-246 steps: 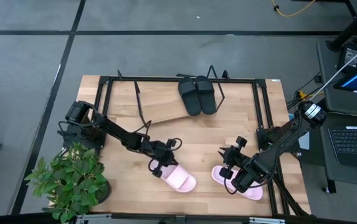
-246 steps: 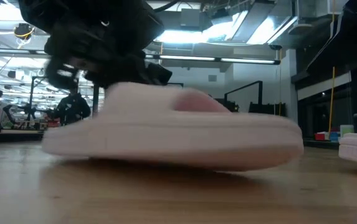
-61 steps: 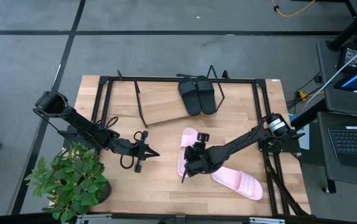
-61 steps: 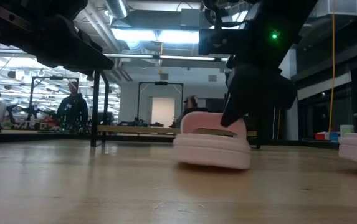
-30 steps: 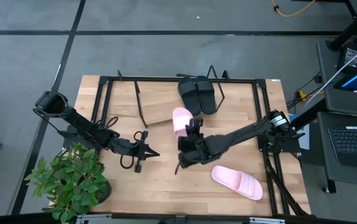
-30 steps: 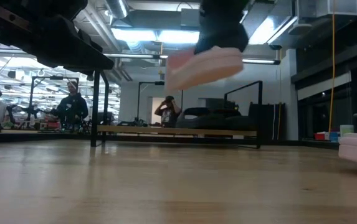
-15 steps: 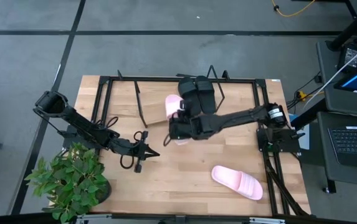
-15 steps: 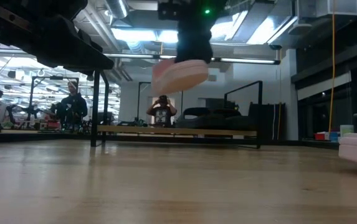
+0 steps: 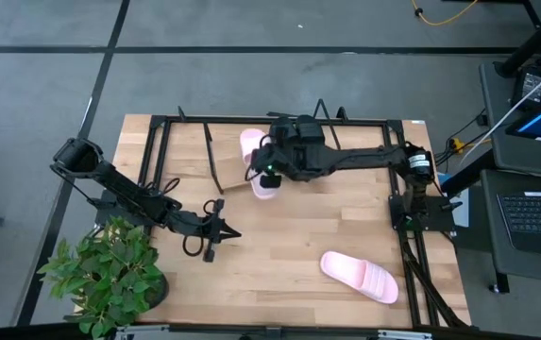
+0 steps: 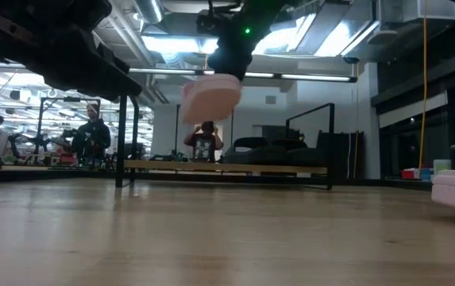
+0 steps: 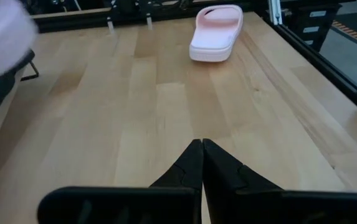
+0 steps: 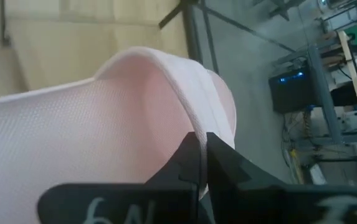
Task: Pick and place slides into the shelf
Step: Put the left pink slipper on the shelf
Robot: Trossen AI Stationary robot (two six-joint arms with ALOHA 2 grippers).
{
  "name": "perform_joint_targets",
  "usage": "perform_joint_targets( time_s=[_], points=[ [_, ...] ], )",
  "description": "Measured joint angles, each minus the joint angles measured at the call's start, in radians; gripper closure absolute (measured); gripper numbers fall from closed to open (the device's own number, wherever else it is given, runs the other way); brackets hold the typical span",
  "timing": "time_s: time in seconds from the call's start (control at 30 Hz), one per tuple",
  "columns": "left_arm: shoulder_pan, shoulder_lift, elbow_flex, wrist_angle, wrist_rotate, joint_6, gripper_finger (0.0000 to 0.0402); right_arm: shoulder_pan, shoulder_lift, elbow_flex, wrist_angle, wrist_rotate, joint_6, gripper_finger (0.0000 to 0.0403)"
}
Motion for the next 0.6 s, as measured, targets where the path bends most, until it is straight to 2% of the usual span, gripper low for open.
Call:
perform_joint_targets(
  time_s=[0.1,0.4,0.6],
  points=[
    [0.0,0.0,0.0,-0.015,0.0,-0.001,0.0401,-0.029,-0.001,-0.033,0.072,-0.02,0.0,0.039],
    [0.001,0.0,0.0,-0.044,-0.004,-0.025,0.0401,-0.071,-0.005,-0.113,0.144,-0.021,-0.006,0.039],
    [0.001,0.0,0.0,-0.044,-0.048,-0.021,0.0401,-0.086,-0.007,-0.193,0.249,-0.033,-0.012,0.0391]
  ],
)
